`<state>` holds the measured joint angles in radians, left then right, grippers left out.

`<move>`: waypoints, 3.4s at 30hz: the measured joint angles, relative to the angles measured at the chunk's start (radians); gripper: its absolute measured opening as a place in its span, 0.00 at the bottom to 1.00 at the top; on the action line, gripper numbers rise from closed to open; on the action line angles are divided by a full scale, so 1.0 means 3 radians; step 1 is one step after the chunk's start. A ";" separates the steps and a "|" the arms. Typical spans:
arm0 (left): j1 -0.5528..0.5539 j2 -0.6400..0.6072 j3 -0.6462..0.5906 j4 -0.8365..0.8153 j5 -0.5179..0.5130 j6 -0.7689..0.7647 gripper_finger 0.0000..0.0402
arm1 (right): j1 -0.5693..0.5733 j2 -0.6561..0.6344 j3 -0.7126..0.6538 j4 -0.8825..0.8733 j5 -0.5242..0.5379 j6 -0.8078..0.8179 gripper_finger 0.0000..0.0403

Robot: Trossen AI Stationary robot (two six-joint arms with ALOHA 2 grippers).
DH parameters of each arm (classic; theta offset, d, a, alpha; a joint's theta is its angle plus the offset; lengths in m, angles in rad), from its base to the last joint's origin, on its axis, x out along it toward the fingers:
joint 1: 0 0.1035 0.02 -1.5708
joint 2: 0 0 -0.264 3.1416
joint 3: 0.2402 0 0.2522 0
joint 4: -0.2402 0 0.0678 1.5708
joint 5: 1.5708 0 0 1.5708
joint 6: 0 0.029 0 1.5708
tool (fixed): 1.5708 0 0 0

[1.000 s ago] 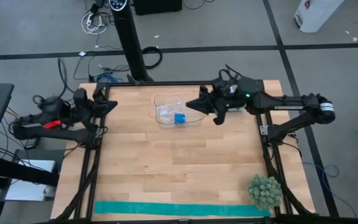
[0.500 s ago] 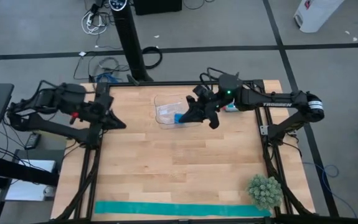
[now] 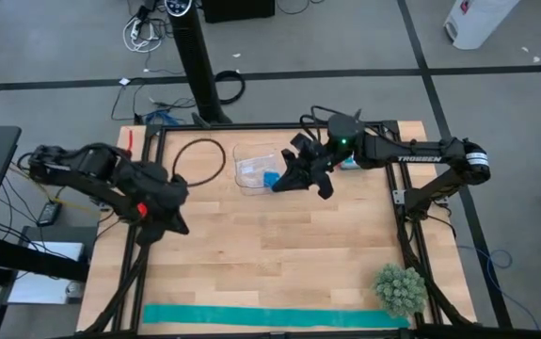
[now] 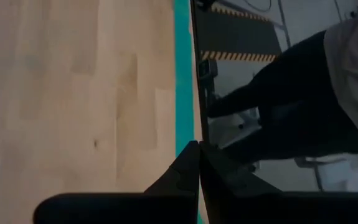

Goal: Roll bandage
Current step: Roll the sky blue bandage

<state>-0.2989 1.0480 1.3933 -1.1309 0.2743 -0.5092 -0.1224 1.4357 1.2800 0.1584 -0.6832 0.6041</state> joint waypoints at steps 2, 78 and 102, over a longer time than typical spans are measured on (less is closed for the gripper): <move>-0.0130 0.0058 0.0000 -0.0008 -0.0038 -0.0074 0.05 | 0.0032 -0.0001 0.0000 -0.0013 0.0000 -0.0055 0.00; -0.2758 0.0956 -0.2247 0.2290 0.0275 -0.4053 0.05 | 0.0001 0.0008 -0.0004 -0.0093 0.0042 -0.0334 0.00; -0.2592 0.1116 -0.2237 0.2180 0.0410 -0.3143 0.05 | -0.0031 0.0008 -0.0004 -0.0084 0.0041 -0.0328 0.00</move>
<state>-1.0765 1.3827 0.7223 -0.4770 0.3972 -1.4521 -0.1316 1.4380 1.2789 0.1332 -0.6710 0.5056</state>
